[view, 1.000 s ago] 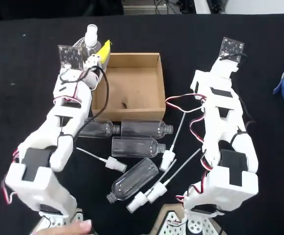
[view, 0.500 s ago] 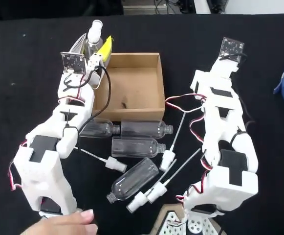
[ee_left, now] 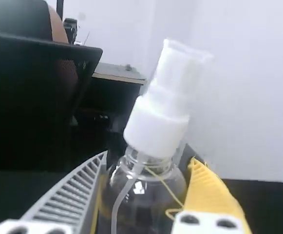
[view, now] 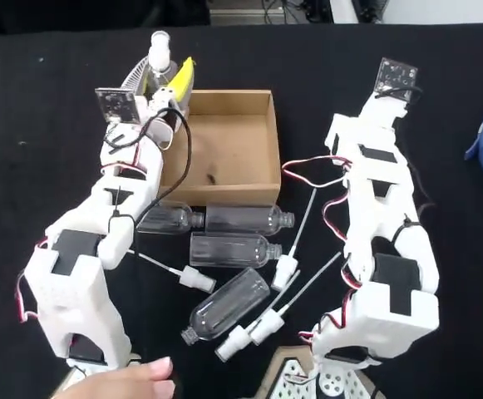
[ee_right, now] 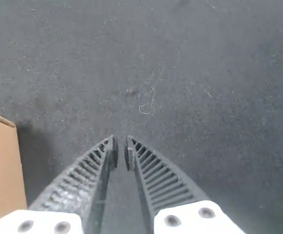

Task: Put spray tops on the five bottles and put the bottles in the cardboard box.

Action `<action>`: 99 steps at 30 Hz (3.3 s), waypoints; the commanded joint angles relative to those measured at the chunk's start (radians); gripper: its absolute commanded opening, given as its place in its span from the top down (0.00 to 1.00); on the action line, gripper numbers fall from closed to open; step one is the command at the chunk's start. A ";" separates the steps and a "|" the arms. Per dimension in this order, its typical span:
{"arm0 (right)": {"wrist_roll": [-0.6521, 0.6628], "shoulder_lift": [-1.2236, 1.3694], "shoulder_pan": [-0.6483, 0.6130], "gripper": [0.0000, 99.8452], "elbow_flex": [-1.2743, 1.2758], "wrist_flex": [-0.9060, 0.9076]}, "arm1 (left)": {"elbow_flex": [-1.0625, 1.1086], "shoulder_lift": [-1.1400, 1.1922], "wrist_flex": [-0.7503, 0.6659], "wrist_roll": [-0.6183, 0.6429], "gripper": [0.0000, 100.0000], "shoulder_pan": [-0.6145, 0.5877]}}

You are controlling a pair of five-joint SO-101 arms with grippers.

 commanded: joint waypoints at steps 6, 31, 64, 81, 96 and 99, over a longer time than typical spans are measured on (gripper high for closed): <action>-0.003 -0.004 0.018 0.99 -0.058 -0.018 | -0.056 -0.005 -0.020 0.109 0.97 -0.016; -0.003 -0.002 0.017 0.99 -0.056 -0.018 | -0.131 0.183 -0.103 0.107 0.97 -0.018; -0.003 -0.002 0.015 0.99 -0.056 -0.020 | -0.143 0.253 -0.106 0.000 0.75 -0.002; -0.003 -0.002 0.015 0.99 -0.056 -0.021 | -0.136 0.091 0.077 0.002 0.73 -0.008; -0.003 -0.002 0.015 0.99 -0.056 -0.021 | -0.090 0.044 0.080 -0.005 0.73 -0.007; -0.003 -0.002 0.015 0.99 -0.056 -0.021 | -0.084 0.044 0.080 -0.005 0.73 -0.015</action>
